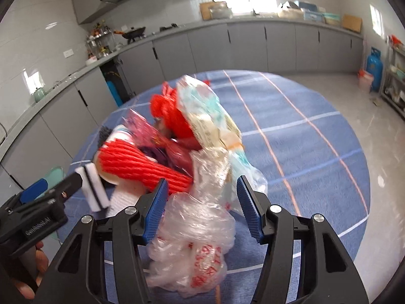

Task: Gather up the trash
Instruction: 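Grasp the white sponge with the left tool while the right tool grasps the clear plastic bag, then carry sponge and bag over the teal bin and open both tools to drop them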

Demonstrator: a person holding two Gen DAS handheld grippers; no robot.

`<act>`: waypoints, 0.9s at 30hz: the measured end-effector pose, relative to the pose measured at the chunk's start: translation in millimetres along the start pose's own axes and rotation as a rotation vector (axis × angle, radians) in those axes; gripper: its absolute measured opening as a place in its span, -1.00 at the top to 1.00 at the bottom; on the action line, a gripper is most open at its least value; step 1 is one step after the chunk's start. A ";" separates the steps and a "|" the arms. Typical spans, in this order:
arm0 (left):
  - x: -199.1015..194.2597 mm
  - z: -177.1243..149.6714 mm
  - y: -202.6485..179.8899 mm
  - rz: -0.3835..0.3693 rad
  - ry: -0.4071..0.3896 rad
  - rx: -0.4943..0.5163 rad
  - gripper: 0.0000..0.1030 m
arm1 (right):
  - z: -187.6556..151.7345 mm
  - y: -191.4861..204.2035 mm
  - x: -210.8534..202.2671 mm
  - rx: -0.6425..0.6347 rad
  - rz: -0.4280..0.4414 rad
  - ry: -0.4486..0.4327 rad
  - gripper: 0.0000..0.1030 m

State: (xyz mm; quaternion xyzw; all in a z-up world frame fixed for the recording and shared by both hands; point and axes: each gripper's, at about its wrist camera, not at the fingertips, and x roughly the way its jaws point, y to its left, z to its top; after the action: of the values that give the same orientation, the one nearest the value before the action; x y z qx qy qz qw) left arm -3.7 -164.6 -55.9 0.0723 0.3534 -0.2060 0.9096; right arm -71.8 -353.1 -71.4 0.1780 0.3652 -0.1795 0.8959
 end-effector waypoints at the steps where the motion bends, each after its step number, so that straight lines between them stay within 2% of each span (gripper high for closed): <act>1: 3.2 0.7 -1.3 -0.004 0.010 0.002 -0.89 | -2.2 -4.8 -0.9 0.014 0.007 -0.001 -0.11; 3: 11.0 -0.1 -4.0 -0.011 0.030 -0.001 -0.86 | -3.4 -11.6 -9.9 0.032 0.000 -0.025 -0.22; 4: 16.1 -1.3 -5.1 -0.015 0.042 -0.005 -0.82 | -3.9 -13.9 -13.7 0.034 -0.010 -0.034 -0.41; 5: 20.0 -2.3 -5.7 -0.017 0.056 -0.006 -0.67 | -6.8 -18.3 -18.7 0.037 -0.019 -0.044 -0.52; 6: 23.0 -3.7 -6.7 -0.020 0.066 -0.007 -0.53 | -8.3 -20.9 -22.1 0.042 -0.021 -0.046 -0.53; 10: 29.2 -12.0 -3.1 -0.078 0.092 -0.048 -0.42 | -19.0 -32.0 -28.2 0.052 -0.021 -0.016 -0.53; 12: 27.2 -15.2 -3.2 -0.113 0.076 -0.048 -0.16 | -24.5 -35.1 -28.0 0.055 -0.015 -0.001 -0.50; 13: 25.8 -16.6 -2.8 -0.133 0.070 -0.051 -0.11 | -28.3 -34.5 -27.4 0.043 -0.011 0.004 -0.31; 14: 25.2 -17.2 -2.7 -0.145 0.068 -0.049 0.00 | -29.3 -33.1 -26.0 0.033 -0.005 0.011 -0.02; 15: 24.7 -17.7 -3.1 -0.161 0.066 -0.041 0.12 | -30.2 -31.8 -24.7 0.028 0.004 0.020 0.13; 16: 23.5 -18.5 -3.2 -0.174 0.065 -0.035 0.14 | -30.4 -30.3 -24.9 0.030 0.019 0.028 0.30; 18: 19.5 -20.3 -1.8 -0.184 0.060 -0.029 0.28 | -28.0 -24.9 -28.3 0.025 0.025 0.017 0.49; 22: 8.1 -22.5 4.1 -0.203 0.044 -0.023 0.43 | -21.9 -11.9 -44.8 -0.005 0.046 -0.025 0.62; 27: -6.7 -18.9 21.3 -0.201 0.011 -0.039 0.44 | -7.6 1.0 -69.2 -0.013 0.061 -0.118 0.64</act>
State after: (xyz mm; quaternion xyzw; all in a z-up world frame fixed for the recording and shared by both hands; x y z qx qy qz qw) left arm -10.7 -137.9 -65.6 0.0197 0.3677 -0.2887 0.8837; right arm -122.1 -335.5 -26.6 0.1723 0.3073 -0.1600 0.9221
